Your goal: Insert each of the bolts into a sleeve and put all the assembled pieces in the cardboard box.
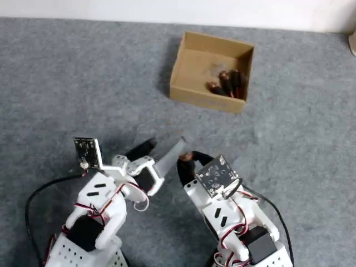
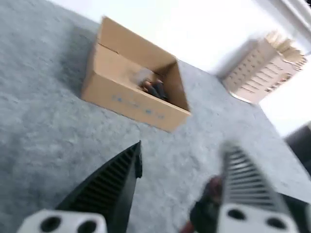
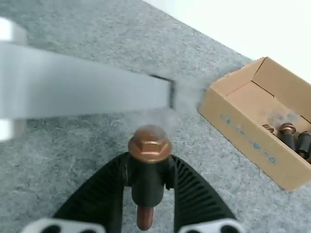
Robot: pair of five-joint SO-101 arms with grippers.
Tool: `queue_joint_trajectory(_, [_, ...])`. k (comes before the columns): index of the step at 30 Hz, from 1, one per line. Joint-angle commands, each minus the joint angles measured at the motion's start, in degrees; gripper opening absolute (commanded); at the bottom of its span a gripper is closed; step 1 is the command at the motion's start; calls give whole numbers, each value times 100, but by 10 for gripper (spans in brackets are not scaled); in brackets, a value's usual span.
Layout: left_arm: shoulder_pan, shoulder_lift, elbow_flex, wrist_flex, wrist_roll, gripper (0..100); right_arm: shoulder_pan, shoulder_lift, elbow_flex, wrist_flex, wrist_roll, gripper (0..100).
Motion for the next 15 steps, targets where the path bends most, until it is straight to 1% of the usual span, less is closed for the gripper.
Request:
queue_joint_trajectory(1, [-242,-22,-277,9,-624,136,57,-31,-48,-40,79,4])
queue_joint_trajectory(5, [-286,-22,-338,202,-1626,46,382,-31,119,-75,79,4])
queue_joint_trajectory(10, [-286,-22,-330,527,-3877,6,840,-31,92,-75,79,4])
queue_joint_trajectory(12, [-286,-13,-321,738,-4589,6,963,-31,75,-75,88,4])
queue_joint_trajectory(13, [-286,-4,-356,923,-4862,6,1086,-4,75,-110,88,4])
queue_joint_trajectory(15, [-286,4,-356,1055,-5002,6,1385,92,75,-470,97,4])
